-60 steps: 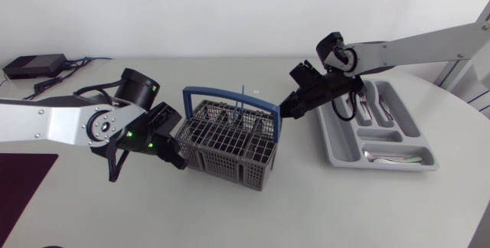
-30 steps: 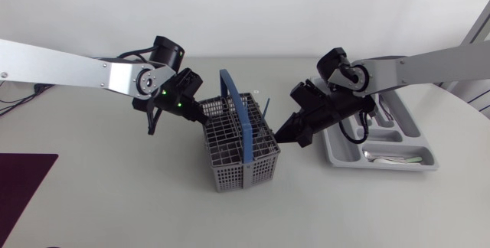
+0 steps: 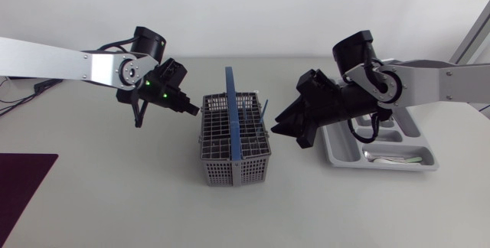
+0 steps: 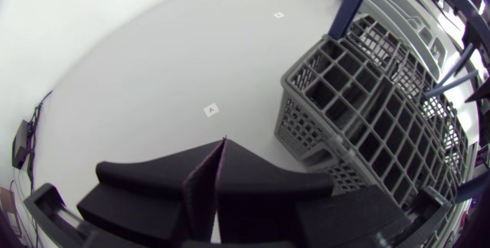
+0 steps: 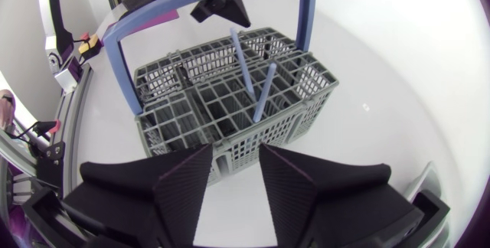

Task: Unload the cutlery basket into the drawer organizer.

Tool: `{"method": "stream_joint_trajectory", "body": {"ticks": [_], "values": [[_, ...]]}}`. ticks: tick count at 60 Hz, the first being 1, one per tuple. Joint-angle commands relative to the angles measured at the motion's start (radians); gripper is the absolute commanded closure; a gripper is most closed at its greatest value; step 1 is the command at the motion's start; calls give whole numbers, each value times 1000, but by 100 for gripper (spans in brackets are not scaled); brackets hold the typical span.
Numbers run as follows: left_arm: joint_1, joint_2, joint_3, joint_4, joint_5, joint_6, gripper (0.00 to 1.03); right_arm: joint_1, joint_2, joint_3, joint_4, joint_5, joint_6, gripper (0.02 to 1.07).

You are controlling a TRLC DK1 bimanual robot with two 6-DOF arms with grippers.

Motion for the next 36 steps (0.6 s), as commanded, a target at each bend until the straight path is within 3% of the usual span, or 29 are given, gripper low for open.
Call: {"method": "stream_joint_trajectory", "body": {"ticks": [1, 22, 36], "values": [[-6, -100, -75, 23, 16, 25, 78, 1, -6, -32, 47, 9, 41, 41], [-56, -377, -293, 88, 51, 39, 78, 56, 84, 33, 154, 63, 87, 42], [-86, -468, -371, 111, 60, 40, 78, 69, 114, 79, 162, 75, 99, 72]]}}
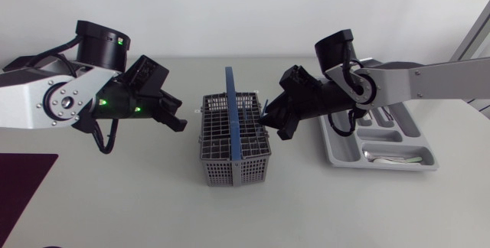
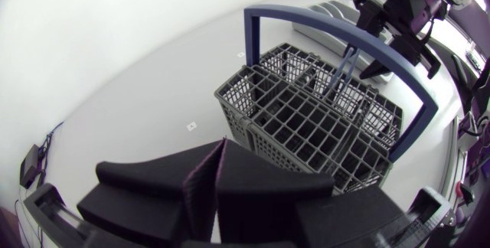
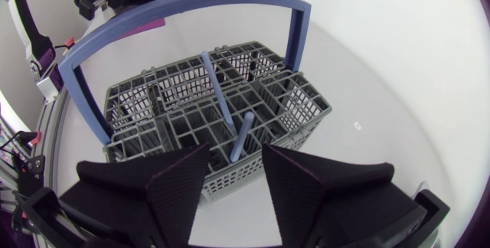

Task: Unload the cutlery basket into the drawer organizer.

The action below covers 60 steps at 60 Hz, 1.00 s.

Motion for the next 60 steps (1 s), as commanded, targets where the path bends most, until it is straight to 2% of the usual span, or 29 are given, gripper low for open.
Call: {"method": "stream_joint_trajectory", "body": {"ticks": [1, 3, 9, 12, 41, 60], "values": [[-11, -32, -42, 14, 11, 22, 78, 7, 23, 31, 14, 8, 27, 75], [-11, -35, -45, 16, 11, 22, 78, 7, 25, 35, 13, 8, 27, 79], [-11, -45, -54, 17, 11, 22, 78, 7, 29, 48, 13, 8, 33, 98], [-11, -49, -54, 17, 11, 22, 78, 9, 29, 48, 10, 8, 33, 102], [-25, -62, -65, 17, 11, 20, 78, 21, -123, 49, -58, 8, 62, 102], [-34, -85, -79, 17, 11, 23, 78, 12, -351, 106, -213, 8, 90, 102]]}}
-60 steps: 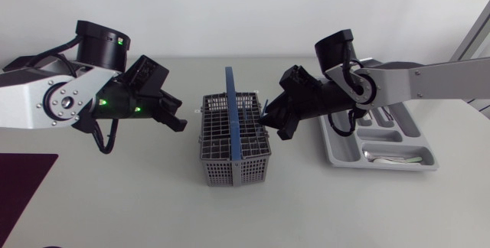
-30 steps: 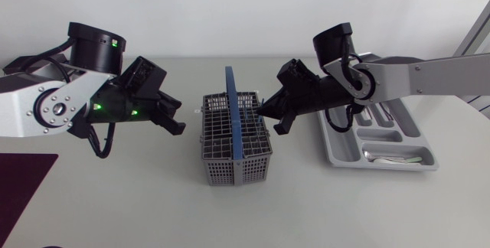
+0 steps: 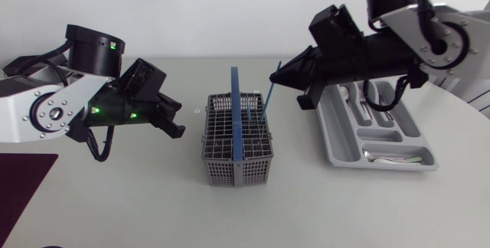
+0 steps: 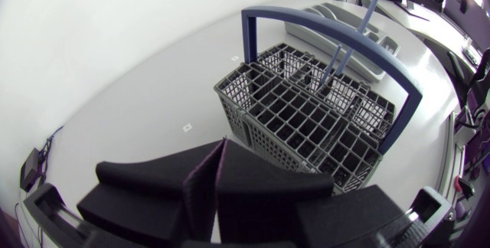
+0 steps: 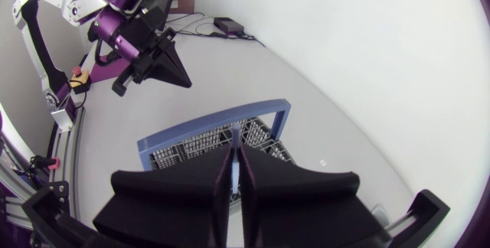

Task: Unload the cutlery basket into the drawer organizer.

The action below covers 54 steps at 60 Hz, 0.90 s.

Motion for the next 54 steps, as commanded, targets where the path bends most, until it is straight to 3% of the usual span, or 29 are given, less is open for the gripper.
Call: {"method": "stream_joint_trajectory", "body": {"ticks": [1, 9, 26, 37, 54], "values": [[-15, -24, -31, 10, 9, 23, 78, -3, -53, 33, -42, -1, 32, 102], [-20, -32, -37, 10, 9, 25, 78, -50, -111, 60, -131, -32, 32, 102], [-37, -50, -40, 0, 9, 28, 78, -365, -39, 175, -479, -96, -135, 102], [-50, -58, -43, -5, 9, 28, 78, -495, 76, 201, -538, -99, -187, 102], [-58, -60, -51, -5, 7, 28, 78, -583, 310, 304, -590, -99, -193, 102]]}}
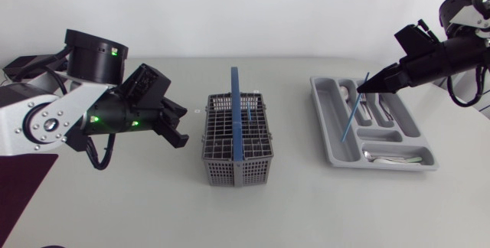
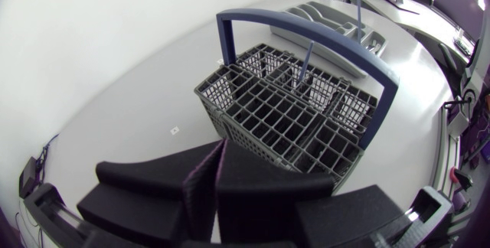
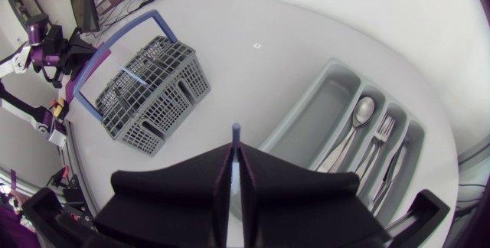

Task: Unload the cutlery basket into the drawer organizer.

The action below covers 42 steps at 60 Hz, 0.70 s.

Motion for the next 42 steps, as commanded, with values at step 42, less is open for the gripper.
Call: {"method": "stream_joint_trajectory", "body": {"ticks": [42], "values": [[-12, -5, -20, 2, 7, 25, 78, -6, 435, 166, 180, -1, 139, 101]]}}
